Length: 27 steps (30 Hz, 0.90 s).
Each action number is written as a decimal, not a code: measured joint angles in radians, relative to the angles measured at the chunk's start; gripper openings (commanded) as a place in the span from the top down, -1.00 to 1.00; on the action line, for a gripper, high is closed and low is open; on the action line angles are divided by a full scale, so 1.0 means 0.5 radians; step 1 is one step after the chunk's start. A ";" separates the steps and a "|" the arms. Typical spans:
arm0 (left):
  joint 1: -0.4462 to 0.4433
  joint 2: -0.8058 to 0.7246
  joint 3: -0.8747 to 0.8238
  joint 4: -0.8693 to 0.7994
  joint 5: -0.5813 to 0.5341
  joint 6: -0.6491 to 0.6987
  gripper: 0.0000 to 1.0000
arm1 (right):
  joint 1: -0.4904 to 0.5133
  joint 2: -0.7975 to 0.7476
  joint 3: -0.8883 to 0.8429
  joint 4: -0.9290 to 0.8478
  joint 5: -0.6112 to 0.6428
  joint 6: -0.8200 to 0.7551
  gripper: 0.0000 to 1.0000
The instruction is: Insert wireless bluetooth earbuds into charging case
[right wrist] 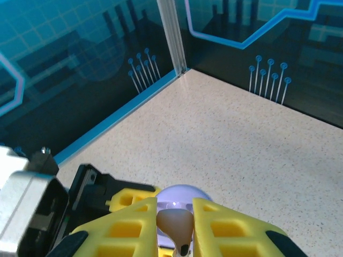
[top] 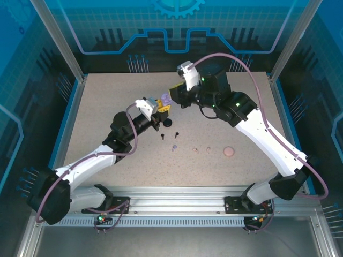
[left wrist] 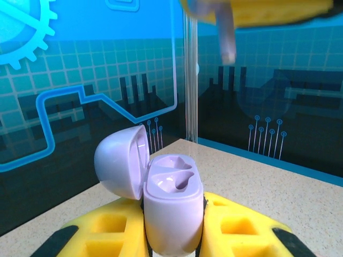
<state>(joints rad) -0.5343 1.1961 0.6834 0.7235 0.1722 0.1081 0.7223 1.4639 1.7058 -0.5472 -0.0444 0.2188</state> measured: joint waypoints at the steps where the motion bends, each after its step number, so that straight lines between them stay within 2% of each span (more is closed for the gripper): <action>1: 0.000 0.002 0.003 0.008 0.000 0.000 1.00 | 0.011 0.000 -0.018 0.005 -0.007 -0.008 0.60; 27: 0.000 0.003 0.020 0.029 0.001 0.008 1.00 | 0.050 0.095 -0.076 0.105 -0.035 -0.022 0.62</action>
<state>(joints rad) -0.5343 1.1976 0.6933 0.7380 0.1726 0.1120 0.7475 1.5116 1.6680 -0.4950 -0.0620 0.2077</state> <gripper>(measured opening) 0.226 0.193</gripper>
